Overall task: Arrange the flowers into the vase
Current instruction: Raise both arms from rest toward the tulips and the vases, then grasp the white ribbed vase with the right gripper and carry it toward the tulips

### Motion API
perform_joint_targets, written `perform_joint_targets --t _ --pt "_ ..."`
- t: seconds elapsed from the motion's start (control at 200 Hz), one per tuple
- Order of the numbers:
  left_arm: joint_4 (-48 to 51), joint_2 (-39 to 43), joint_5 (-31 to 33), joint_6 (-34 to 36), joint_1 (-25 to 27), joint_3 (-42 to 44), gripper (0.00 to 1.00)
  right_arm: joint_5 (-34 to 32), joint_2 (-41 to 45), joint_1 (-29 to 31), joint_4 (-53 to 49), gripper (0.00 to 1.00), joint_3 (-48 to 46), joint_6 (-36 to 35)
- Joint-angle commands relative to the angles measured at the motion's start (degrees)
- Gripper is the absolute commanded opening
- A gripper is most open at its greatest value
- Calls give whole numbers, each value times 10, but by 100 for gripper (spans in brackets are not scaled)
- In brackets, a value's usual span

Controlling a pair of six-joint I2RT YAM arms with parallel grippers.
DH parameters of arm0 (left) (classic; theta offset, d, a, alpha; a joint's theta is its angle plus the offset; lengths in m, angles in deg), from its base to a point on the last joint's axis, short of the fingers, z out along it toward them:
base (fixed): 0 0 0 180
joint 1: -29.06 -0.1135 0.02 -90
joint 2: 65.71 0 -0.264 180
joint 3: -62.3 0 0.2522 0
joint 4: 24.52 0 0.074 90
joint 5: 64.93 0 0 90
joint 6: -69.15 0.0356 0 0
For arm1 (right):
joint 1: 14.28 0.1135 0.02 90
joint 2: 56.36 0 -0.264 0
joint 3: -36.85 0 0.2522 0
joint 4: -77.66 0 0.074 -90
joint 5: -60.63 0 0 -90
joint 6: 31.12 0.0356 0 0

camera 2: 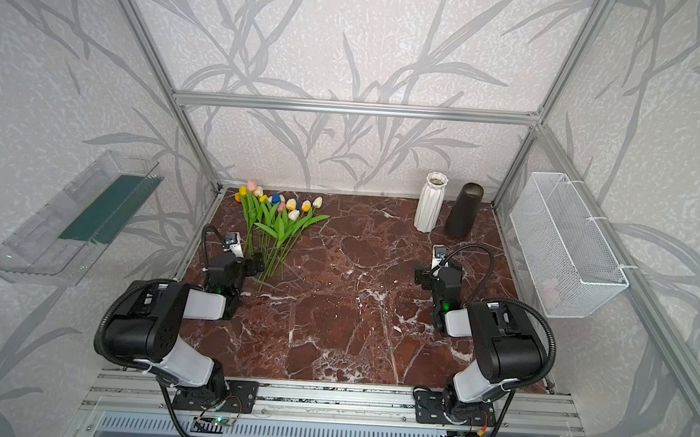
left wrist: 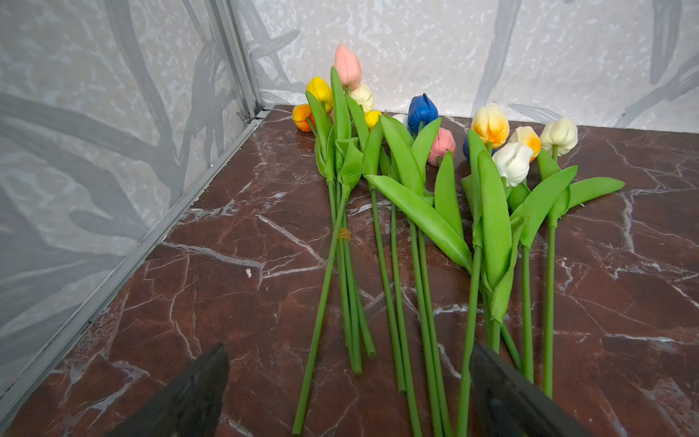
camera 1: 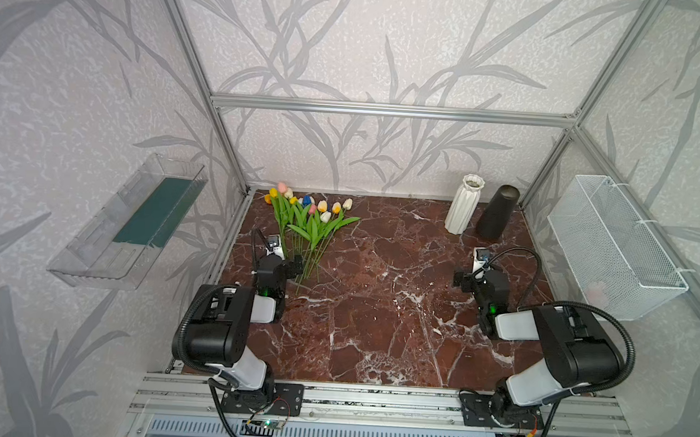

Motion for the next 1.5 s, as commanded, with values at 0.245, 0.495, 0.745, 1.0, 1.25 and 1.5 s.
perform_joint_targets --t 0.245,0.495,0.745,1.0,1.25,1.5 --pt "-91 3 -20 22 7 39 99 6 -3 1 1 99 10 -2" --pt "2 6 -6 10 1 -7 99 13 -3 -2 -3 99 12 0" --pt "0 5 -4 10 2 -6 98 13 -2 -2 0 99 11 -1" --pt "57 214 169 50 100 30 98 -57 273 30 -238 99 39 67" --pt "389 231 -55 -57 138 -267 99 61 200 -13 -521 100 337 112" --pt "440 66 -128 -38 212 -439 99 118 -38 -18 -674 99 626 109"
